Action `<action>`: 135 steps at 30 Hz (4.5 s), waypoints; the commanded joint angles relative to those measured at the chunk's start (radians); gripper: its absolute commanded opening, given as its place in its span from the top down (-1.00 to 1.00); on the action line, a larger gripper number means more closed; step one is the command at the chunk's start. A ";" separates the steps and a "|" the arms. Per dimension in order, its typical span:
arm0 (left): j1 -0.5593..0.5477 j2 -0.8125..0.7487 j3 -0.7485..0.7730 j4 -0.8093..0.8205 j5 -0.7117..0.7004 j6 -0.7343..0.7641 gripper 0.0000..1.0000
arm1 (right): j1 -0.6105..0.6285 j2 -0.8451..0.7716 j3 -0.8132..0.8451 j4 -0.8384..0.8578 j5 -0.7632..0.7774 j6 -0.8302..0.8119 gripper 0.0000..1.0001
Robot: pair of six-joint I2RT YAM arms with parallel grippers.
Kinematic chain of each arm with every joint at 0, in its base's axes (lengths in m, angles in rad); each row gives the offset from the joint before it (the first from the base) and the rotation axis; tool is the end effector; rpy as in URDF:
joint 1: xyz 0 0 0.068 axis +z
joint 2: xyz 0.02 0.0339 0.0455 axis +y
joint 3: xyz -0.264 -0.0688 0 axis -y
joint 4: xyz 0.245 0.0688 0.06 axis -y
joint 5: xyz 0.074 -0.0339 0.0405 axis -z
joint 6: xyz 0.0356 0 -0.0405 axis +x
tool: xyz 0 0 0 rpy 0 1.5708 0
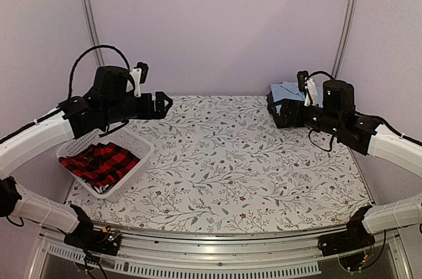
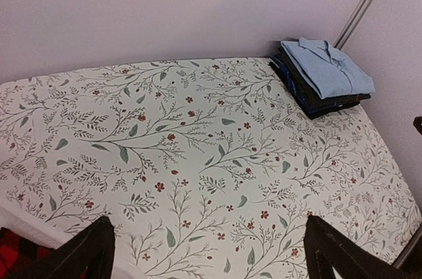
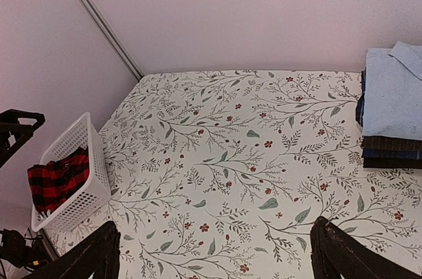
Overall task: Fold and stack the long sleeve shirts
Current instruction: Pick up the square-folded shirt from the bin, then place the square-folded shirt at the center of the board.
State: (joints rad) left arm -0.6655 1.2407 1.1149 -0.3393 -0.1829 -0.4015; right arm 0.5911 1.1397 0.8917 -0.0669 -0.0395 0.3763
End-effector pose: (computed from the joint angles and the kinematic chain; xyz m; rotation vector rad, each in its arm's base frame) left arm 0.2262 -0.1693 0.3431 0.1555 2.0561 -0.4834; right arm 0.2202 0.1495 0.3174 -0.2363 1.9318 0.6911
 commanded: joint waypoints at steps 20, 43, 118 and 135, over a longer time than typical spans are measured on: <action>0.645 -0.126 -0.145 -0.429 -0.083 -0.219 -0.99 | 0.006 0.000 0.075 -0.070 -0.042 -0.128 -0.98; 1.059 0.181 -0.367 -0.147 0.151 -0.218 -0.99 | 0.006 0.010 0.034 -0.033 -0.040 -0.128 -0.98; -0.189 0.209 0.448 0.119 0.062 -0.088 1.00 | 0.006 0.015 0.145 -0.047 0.010 -0.155 -0.98; -0.167 0.511 0.169 0.252 0.324 -0.276 1.00 | -0.001 0.026 0.031 -0.022 0.070 -0.073 -0.98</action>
State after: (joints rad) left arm -0.8505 1.7325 1.2758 -0.1616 0.0647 -0.6472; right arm 0.5907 1.1606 0.9375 -0.1070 0.0177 0.2779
